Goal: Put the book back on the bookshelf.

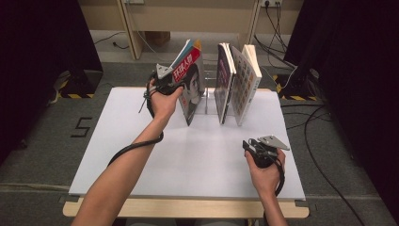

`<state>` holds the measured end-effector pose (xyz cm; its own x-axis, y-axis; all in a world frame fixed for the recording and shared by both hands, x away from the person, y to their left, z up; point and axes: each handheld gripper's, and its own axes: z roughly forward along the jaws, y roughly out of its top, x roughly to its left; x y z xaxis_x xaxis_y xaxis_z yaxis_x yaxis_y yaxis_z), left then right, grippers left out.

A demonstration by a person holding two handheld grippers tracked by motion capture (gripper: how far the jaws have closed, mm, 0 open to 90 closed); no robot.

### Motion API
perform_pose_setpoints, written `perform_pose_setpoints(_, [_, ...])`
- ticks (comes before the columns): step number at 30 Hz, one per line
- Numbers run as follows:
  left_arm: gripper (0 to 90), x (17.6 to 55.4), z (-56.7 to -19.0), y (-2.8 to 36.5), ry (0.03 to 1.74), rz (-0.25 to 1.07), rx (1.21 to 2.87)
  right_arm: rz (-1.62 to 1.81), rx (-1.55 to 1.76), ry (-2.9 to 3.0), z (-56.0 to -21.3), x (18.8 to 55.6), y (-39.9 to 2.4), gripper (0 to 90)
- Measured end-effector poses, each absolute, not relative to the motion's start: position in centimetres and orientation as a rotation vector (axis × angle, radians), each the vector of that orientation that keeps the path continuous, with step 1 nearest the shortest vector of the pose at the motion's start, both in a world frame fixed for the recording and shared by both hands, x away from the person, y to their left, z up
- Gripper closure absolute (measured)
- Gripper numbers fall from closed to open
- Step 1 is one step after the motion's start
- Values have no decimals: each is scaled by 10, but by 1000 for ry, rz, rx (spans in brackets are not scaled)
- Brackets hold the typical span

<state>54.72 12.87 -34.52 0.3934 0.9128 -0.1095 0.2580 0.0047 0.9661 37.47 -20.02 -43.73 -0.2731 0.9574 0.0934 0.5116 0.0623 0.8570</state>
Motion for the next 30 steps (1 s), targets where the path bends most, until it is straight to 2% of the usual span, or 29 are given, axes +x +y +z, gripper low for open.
perform_pose_setpoints(30, [432,533,-356,148,1121,627,1535,1129,1459,1828,-437,374,-201,622])
